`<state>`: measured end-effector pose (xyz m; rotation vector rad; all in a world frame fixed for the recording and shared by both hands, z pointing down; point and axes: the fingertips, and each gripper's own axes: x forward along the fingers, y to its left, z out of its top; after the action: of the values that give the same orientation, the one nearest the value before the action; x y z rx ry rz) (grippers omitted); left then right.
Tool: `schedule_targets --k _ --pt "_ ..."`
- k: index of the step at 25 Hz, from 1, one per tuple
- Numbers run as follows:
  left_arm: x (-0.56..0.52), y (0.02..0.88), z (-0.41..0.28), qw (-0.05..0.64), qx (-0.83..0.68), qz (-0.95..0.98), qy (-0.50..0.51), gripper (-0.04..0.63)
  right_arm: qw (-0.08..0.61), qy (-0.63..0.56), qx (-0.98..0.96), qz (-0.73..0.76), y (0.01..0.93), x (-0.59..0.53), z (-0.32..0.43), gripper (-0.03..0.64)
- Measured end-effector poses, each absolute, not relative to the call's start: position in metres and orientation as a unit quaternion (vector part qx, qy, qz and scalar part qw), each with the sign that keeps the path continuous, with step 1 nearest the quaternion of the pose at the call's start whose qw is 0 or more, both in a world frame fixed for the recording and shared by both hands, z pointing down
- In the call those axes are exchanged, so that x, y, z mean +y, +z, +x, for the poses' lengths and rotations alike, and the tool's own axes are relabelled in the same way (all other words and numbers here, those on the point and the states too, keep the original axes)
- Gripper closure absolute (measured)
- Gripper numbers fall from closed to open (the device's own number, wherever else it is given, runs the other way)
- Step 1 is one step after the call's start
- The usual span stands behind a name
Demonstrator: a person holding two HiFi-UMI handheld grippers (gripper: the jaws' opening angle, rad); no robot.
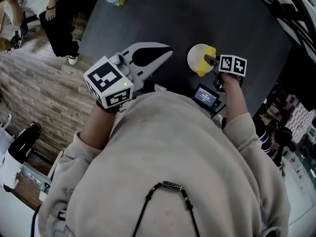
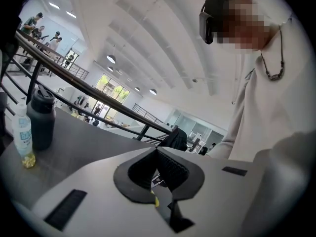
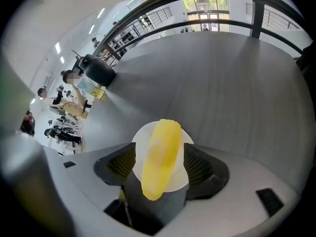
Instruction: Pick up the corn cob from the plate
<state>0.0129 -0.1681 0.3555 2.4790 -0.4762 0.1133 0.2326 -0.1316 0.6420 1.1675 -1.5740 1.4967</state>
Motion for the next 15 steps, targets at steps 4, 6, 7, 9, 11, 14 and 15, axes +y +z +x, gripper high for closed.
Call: schedule_targets --k 4,6,7,9,11,14,15 --pt "-0.174 0.357 0.006 0.317 -0.191 0.928 0.029 0.589 0.343 0.581 -0.589 0.445 0.652 -0.131 0.232 0.322" --pt "-0.178 0.355 0.006 0.320 -0.194 0.927 0.020 0.589 0.340 0.589 -0.584 0.443 0.655 -0.129 0.231 0.322" --pt "-0.180 0.355 0.005 0.319 -0.195 0.927 0.018 0.589 0.343 0.592 -0.581 0.441 0.657 -0.127 0.231 0.322" --pt "-0.181 0.356 0.005 0.317 -0.197 0.928 0.018 0.589 0.348 0.595 -0.577 0.438 0.662 -0.124 0.231 0.322" --pt "-0.179 0.360 0.005 0.318 -0.198 0.927 0.022 0.589 0.348 0.601 -0.574 0.434 0.666 -0.122 0.230 0.322" --pt "-0.177 0.365 0.005 0.323 -0.202 0.924 0.024 0.589 0.338 0.616 -0.569 0.428 0.671 -0.120 0.228 0.322" --pt "-0.177 0.366 0.004 0.326 -0.203 0.923 0.024 0.589 0.335 0.619 -0.567 0.428 0.673 -0.121 0.227 0.322"
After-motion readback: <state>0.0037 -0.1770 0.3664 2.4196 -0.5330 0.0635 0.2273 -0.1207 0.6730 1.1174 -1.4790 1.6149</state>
